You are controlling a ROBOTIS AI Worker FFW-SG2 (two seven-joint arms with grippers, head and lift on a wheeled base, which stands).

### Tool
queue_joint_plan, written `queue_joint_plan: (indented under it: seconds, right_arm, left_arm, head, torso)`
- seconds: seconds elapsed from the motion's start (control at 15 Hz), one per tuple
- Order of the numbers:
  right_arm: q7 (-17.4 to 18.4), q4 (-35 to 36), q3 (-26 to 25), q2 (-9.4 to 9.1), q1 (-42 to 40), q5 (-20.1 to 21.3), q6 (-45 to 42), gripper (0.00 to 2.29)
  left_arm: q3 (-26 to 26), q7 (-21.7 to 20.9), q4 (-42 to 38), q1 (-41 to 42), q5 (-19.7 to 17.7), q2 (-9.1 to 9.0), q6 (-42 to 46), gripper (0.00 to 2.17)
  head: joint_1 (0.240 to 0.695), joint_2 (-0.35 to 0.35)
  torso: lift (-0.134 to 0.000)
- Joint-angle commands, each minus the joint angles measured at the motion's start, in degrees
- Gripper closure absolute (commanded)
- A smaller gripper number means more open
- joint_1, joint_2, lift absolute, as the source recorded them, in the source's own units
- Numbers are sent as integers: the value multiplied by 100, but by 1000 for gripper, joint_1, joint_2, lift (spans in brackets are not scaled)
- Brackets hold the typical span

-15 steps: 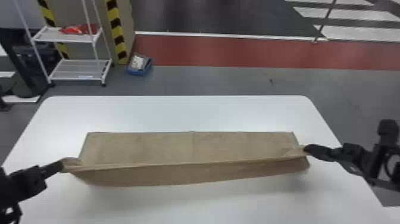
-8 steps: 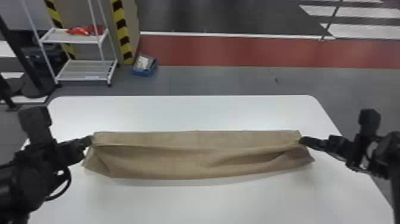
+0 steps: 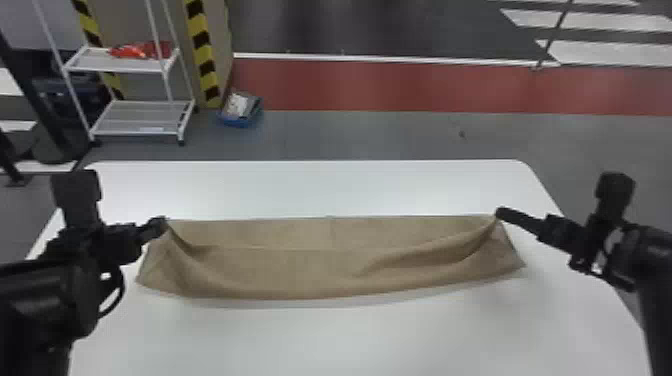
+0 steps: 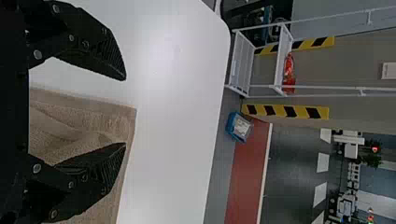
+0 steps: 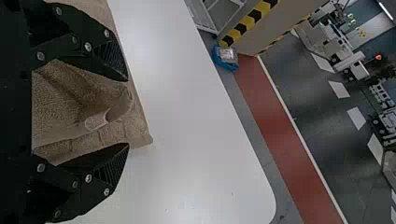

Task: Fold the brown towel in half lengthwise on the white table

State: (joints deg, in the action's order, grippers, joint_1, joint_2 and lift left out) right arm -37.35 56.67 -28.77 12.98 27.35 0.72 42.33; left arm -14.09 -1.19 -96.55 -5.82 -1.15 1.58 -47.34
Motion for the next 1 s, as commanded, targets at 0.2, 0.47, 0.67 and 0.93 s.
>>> queue_joint_plan:
  seconds: [0.2,0.47,0.67,0.93]
  right_arm:
    - [-624,125,-296,196,-283,-441,-281,70]
    - [-905,196,-515,222,-511,-573,-35,90]
    - [-1055,556,-454,196,-766,-582,123,90]
    - [-905,539,-173,169,-722,-503,-440,356]
  left_arm:
    - [-1149,-2008,980,81,-869,483,1873,22]
    - [-1149,-3300,2395,-174,-1326,1239,3262,103]
    - [-1096,-3819,2905,-306,-1282,1468,3402,100]
    - [-1078,-3898,2791,-174,-1291,1398,3473,107]
  head:
    - [695,-49]
    - [695,-9]
    - [695,3]
    - [695,14]
  torso:
    - [-57]
    - [-57]
    - [-57]
    - [-57]
